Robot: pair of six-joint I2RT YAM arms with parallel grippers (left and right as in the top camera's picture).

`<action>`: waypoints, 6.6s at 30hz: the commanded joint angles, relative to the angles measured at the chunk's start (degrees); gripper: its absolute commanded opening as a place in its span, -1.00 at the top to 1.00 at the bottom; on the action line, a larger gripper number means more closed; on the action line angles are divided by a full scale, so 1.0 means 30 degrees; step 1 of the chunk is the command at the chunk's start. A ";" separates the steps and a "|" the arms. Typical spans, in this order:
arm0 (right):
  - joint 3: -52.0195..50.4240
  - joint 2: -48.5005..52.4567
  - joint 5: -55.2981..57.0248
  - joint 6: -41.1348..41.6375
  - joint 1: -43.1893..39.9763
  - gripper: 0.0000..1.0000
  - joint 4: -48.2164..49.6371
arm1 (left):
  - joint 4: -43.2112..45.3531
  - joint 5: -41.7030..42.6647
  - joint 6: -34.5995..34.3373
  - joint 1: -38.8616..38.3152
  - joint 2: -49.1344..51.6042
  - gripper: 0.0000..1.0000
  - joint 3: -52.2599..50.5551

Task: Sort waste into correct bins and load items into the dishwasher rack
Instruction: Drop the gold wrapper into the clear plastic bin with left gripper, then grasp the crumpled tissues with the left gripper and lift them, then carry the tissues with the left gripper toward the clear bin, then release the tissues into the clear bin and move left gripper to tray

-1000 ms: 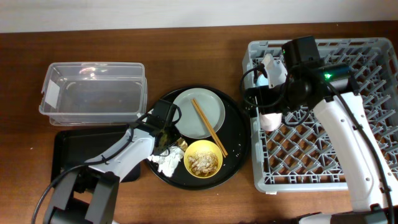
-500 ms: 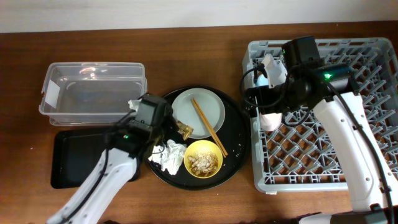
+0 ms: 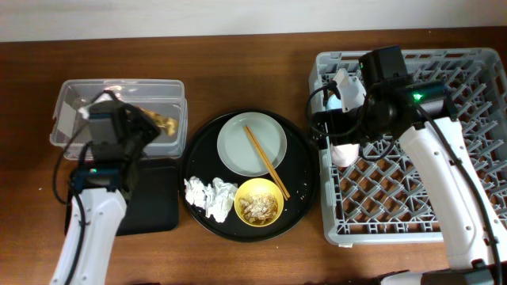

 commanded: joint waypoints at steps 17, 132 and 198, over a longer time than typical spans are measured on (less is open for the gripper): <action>-0.0087 0.0102 -0.0168 -0.0204 0.0102 -0.97 -0.0007 | 0.4787 -0.0313 0.1851 0.0743 0.4816 -0.31 0.0408; -0.0087 0.0102 -0.0160 -0.0204 0.0102 -0.97 -0.0007 | -0.3934 -0.2127 0.7446 -0.1049 1.1067 -0.93 0.8655; -0.0087 0.0102 -0.0168 -0.0204 0.0102 -0.97 -0.0007 | -1.1774 0.4940 0.7868 -0.5136 0.2667 -0.86 0.8918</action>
